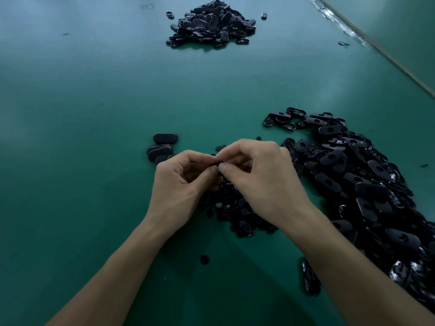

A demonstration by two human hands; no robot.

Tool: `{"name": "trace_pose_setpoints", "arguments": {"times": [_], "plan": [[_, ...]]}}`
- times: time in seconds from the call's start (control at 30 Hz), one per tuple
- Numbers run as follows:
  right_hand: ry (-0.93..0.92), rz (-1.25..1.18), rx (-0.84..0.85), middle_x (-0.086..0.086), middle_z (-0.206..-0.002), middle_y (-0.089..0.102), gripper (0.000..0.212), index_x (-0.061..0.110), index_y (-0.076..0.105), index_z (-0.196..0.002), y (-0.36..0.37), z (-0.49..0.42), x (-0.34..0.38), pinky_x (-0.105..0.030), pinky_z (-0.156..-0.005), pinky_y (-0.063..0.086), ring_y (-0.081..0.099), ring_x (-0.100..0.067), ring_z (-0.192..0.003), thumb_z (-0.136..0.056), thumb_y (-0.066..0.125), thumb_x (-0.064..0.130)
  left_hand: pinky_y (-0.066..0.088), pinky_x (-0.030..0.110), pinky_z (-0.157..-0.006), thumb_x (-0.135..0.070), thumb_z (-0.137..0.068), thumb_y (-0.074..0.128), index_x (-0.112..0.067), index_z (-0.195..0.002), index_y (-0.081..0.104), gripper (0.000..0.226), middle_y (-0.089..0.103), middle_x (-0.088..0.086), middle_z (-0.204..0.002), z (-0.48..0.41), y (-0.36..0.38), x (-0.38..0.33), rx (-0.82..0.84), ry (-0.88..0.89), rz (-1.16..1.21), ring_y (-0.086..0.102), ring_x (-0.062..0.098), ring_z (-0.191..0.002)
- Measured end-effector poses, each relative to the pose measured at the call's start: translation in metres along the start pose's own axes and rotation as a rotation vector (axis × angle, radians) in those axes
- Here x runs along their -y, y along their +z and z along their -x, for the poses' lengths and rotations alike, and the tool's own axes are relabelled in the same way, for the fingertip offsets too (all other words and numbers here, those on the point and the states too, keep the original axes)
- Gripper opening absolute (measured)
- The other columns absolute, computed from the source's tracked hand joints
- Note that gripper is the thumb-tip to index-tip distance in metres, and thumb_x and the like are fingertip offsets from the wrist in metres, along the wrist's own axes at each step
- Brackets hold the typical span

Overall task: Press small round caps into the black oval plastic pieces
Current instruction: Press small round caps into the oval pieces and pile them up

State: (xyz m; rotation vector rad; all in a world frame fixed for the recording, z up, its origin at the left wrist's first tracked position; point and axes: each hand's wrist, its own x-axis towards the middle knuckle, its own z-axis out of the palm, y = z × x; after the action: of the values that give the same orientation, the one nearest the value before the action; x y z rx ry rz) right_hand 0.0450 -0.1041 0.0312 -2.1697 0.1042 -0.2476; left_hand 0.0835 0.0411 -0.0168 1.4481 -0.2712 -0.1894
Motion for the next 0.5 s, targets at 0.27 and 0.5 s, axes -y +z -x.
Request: {"name": "trace_pose_setpoints", "arguments": {"times": [0.27, 0.5], "plan": [[0.036, 0.066, -0.051, 0.012, -0.071, 0.072, 0.014, 0.019, 0.079, -0.087, 0.0033, -0.0002, 0.0004, -0.005, -0.062, 0.048, 0.067, 0.003, -0.067, -0.084, 0.071, 0.008, 0.057, 0.021, -0.066, 0.002, -0.087, 0.07, -0.011, -0.088, 0.07, 0.013, 0.077, 0.004, -0.082, -0.0026, -0.002, 0.0026, -0.018, 0.012, -0.007, 0.074, 0.014, -0.071], [0.052, 0.101, -0.016, 0.011, -0.071, 0.07, 0.015, 0.021, 0.075, -0.089, 0.0036, 0.0038, 0.0005, -0.013, -0.063, 0.053, 0.066, 0.0, -0.067, -0.088, 0.068, 0.008, 0.056, 0.018, -0.067, 0.004, -0.087, 0.069, -0.012, -0.089, 0.07, 0.016, 0.077, 0.0, -0.082, -0.0023, -0.0025, 0.0014, -0.007, 0.014, -0.012, 0.073, 0.011, -0.072]]}}
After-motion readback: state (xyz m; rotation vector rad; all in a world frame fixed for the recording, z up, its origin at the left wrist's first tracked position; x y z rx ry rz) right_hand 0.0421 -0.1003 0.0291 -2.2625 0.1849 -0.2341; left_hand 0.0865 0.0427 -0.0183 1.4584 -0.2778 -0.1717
